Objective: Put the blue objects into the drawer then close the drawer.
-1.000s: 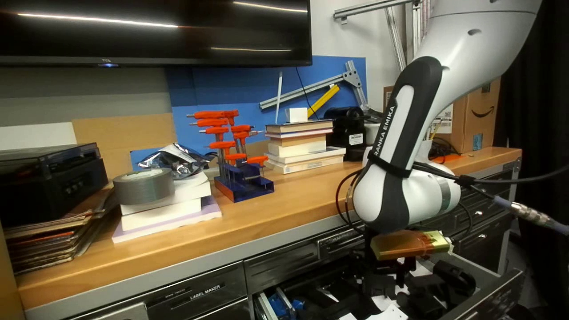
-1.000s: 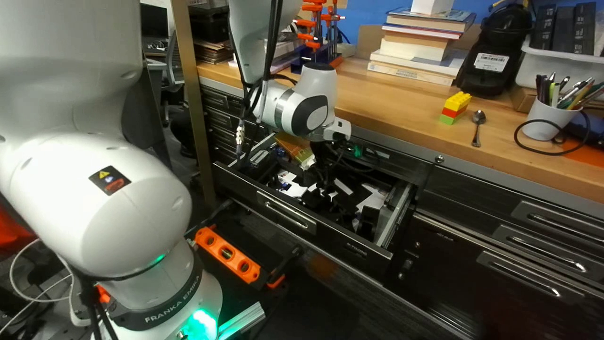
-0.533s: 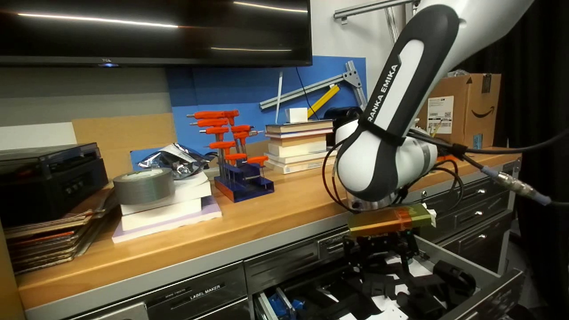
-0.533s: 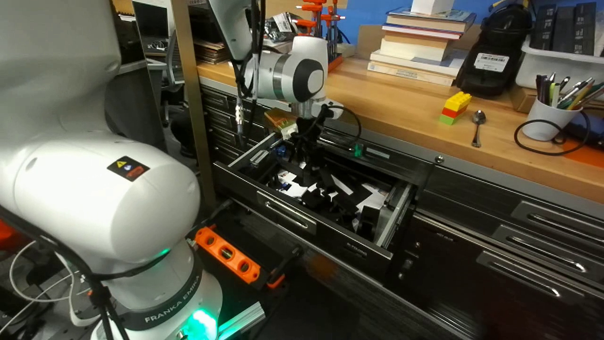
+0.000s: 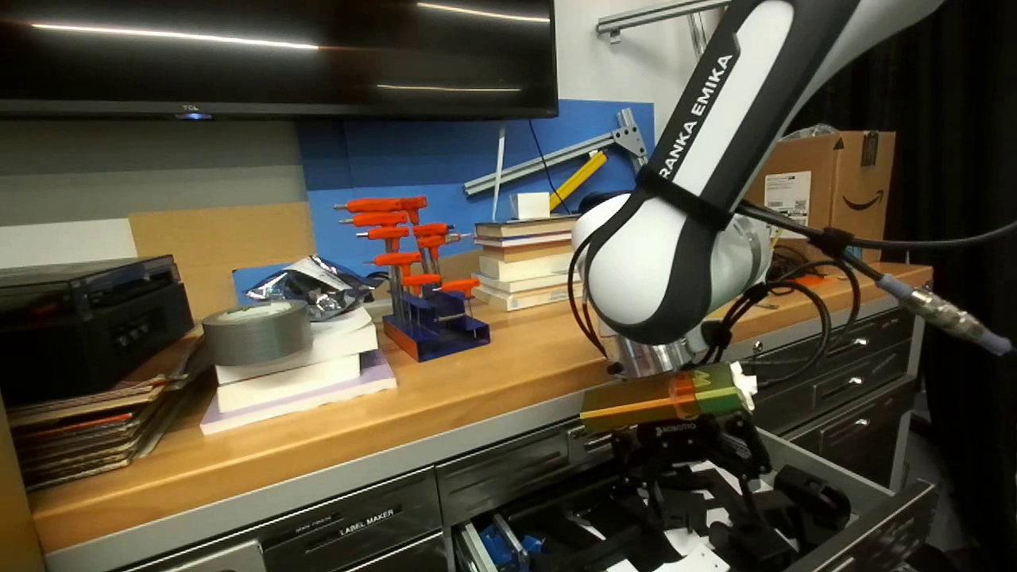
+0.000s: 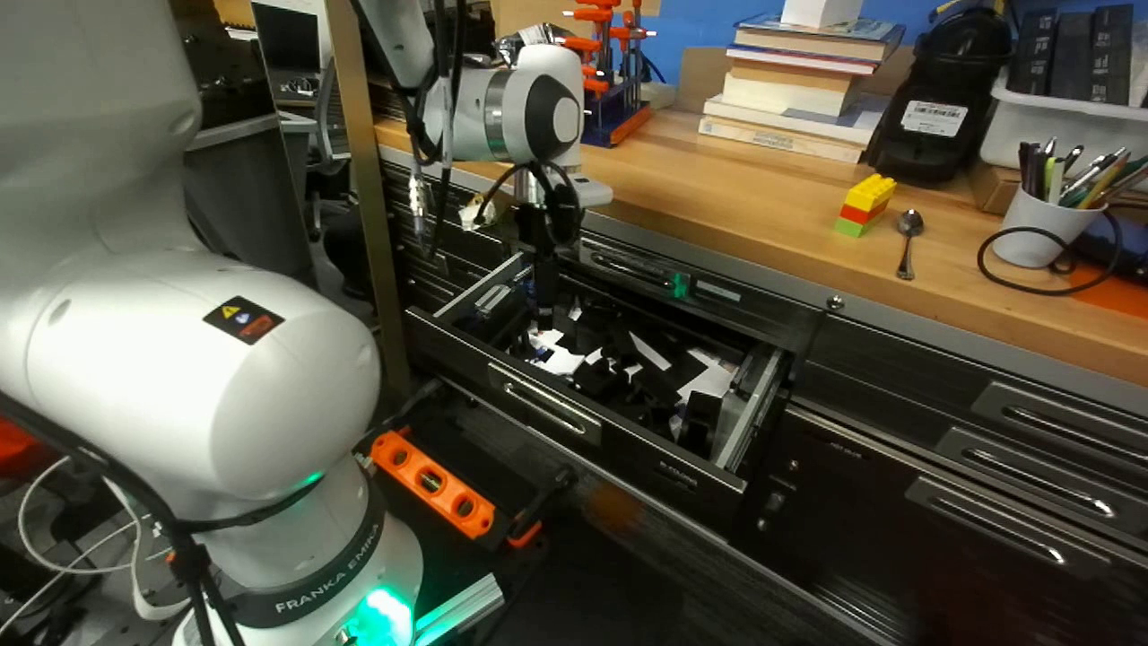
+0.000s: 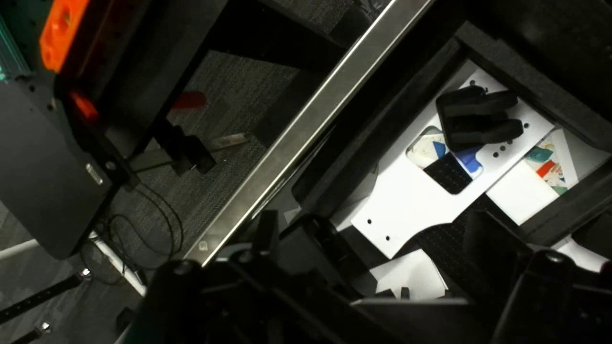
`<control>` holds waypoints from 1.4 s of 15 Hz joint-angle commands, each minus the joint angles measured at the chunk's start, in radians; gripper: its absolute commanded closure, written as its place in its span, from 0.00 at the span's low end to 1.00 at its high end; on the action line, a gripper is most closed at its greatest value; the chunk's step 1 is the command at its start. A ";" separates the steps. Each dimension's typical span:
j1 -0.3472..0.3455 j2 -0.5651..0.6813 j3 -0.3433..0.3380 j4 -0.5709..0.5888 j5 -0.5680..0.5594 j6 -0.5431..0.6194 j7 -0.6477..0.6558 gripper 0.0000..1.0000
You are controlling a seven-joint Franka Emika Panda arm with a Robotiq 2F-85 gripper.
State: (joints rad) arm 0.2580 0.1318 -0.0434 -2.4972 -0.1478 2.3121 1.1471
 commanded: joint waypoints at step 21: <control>-0.062 -0.034 0.110 -0.264 0.161 0.362 0.461 0.00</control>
State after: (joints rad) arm 0.1927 0.1217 0.0627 -2.7619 -0.0008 2.7282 1.5599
